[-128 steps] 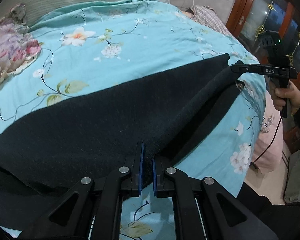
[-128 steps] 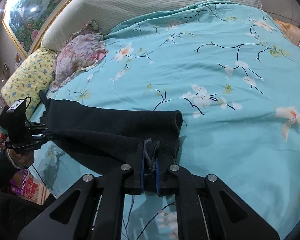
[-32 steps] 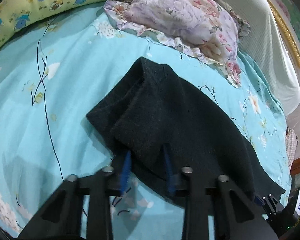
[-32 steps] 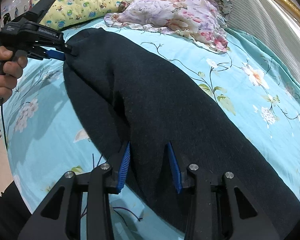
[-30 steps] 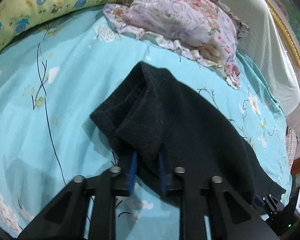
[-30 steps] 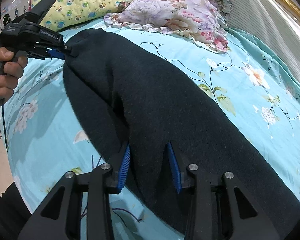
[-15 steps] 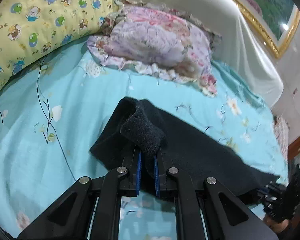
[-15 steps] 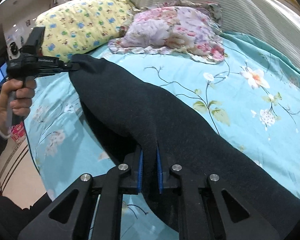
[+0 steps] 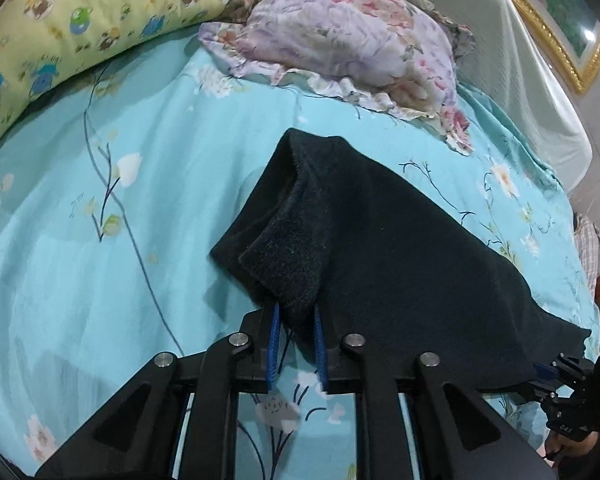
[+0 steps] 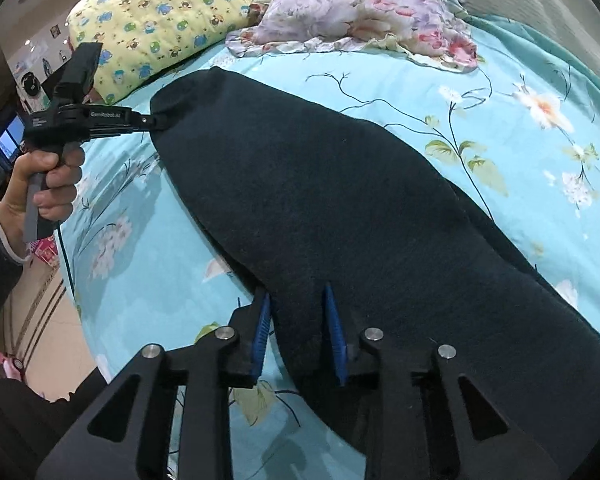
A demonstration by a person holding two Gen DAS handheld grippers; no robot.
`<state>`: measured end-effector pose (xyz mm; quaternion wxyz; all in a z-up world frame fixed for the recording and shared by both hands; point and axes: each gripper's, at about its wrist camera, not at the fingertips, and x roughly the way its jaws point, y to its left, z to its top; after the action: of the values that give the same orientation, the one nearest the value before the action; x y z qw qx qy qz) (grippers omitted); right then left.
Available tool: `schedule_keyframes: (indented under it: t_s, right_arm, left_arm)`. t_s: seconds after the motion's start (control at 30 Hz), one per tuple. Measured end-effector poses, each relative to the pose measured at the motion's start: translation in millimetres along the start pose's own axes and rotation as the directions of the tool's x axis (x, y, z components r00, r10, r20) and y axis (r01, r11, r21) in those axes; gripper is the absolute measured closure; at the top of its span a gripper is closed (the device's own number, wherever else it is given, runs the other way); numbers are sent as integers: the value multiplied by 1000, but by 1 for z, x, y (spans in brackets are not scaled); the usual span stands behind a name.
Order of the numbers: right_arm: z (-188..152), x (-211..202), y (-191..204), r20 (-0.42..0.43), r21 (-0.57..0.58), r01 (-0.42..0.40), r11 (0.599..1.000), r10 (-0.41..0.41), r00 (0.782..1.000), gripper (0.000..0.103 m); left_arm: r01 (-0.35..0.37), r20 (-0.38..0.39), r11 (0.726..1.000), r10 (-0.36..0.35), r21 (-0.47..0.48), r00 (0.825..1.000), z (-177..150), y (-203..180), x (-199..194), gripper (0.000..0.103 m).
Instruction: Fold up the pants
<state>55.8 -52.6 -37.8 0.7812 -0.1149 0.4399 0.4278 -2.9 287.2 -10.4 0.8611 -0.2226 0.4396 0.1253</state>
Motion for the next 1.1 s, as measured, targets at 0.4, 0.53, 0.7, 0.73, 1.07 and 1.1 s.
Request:
schedule_keyframes:
  t_s: [0.4,0.53,0.7,0.73,1.07,1.1]
  right_arm:
    - [20,-31,-13,99,107,-95,990,85,991,62]
    - [34,-35,-21,132,148,-110,983,91,987,62]
    - [53,-27,-42,134,211,-102,972,74,988,62]
    - [58,-24,-48,133,224,-100,969,71,989,62]
    - [116,39,-74,23,221,-101,970,98,995,62]
    - [122,50,-73,-8,203,-102,974,105,994,62]
  left_arm:
    - [-13,-7,989,12,-144,1000,-6,21,-17,45]
    - [-9,-22,985,5,-170,1000,-3,23,-12,45]
    - [-12,-42,984,4,-177,999,2,20,-2,44]
    - [-10,-44,984,2,-178,999,3,19,-1,44]
    - [-9,-64,985,-3,-174,998,14,14,22,42]
    - [-8,-62,986,-3,-165,998,14,13,24,42]
